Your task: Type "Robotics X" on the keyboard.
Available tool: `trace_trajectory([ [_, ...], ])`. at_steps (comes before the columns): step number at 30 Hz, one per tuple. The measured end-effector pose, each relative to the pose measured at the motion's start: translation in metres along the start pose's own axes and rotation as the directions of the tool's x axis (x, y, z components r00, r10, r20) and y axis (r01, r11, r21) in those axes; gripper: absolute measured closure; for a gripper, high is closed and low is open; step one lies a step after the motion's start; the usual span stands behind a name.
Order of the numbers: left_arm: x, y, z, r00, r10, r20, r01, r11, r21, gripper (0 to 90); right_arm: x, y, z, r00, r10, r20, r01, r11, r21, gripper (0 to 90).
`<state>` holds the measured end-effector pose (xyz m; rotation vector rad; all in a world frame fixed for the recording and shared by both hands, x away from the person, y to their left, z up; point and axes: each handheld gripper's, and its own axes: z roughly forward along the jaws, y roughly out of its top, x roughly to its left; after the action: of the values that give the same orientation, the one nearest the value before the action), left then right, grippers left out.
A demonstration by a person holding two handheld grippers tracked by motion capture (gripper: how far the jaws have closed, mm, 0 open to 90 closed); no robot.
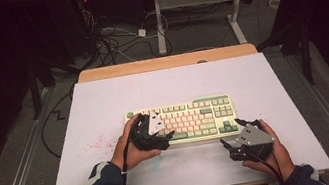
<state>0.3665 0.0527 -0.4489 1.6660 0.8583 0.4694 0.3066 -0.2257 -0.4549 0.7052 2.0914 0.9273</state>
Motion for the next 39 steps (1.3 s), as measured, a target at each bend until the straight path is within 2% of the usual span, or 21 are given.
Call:
trace_trajectory([
  [4,-0.001,0.002,-0.003,0.9999,0.004,0.011,-0.004,0.9998,-0.021,18.9,0.0,0.0,0.0,1.0,-0.001,0.0,0.001,1.0,0.001,22.4],
  [6,-0.001,0.002,-0.003,0.9999,0.017,-0.003,-0.017,0.9993,-0.033,18.9,0.0,0.0,0.0,1.0,-0.001,-0.001,0.001,1.0,-0.001,22.4],
  [8,-0.002,0.002,-0.005,0.9999,0.015,0.003,-0.015,0.9992,-0.038,18.9,0.0,0.0,0.0,1.0,0.0,-0.001,0.0,1.0,-0.001,22.4],
  [13,-0.001,0.002,-0.009,0.9991,0.042,0.005,-0.041,0.9973,-0.061,19.2,0.0,0.0,0.0,1.0,-0.001,-0.001,0.001,1.0,0.002,22.4],
  [16,-0.001,0.004,-0.013,0.9991,0.04,0.015,-0.039,0.9965,-0.074,19.3,0.0,0.0,0.0,1.0,-0.003,-0.002,0.003,1.0,0.004,22.4],
  [25,0.008,-0.001,-0.028,0.9988,0.049,0.006,-0.048,0.9935,-0.104,19.3,-0.001,0.0,0.0,1.0,-0.002,0.0,0.002,1.0,0.003,22.9],
  [31,0.017,-0.006,-0.037,0.9992,0.038,-0.014,-0.039,0.9928,-0.113,19.3,-0.002,0.0,-0.001,1.0,0.001,0.007,-0.001,1.0,0.001,22.9],
  [35,0.02,-0.012,-0.044,0.9984,0.051,-0.025,-0.053,0.993,-0.105,19.3,-0.003,0.0,-0.001,0.9999,0.007,0.009,-0.007,1.0,-0.003,22.9],
  [37,0.023,-0.014,-0.048,0.9975,0.058,-0.041,-0.062,0.9917,-0.112,19.3,-0.003,0.0,-0.001,0.9999,0.011,0.009,-0.011,0.9999,-0.002,22.9],
  [39,0.025,-0.017,-0.051,0.9971,0.047,-0.06,-0.054,0.9906,-0.126,19.3,-0.003,0.0,-0.001,0.9999,0.013,0.009,-0.013,0.9999,-0.002,22.9],
])
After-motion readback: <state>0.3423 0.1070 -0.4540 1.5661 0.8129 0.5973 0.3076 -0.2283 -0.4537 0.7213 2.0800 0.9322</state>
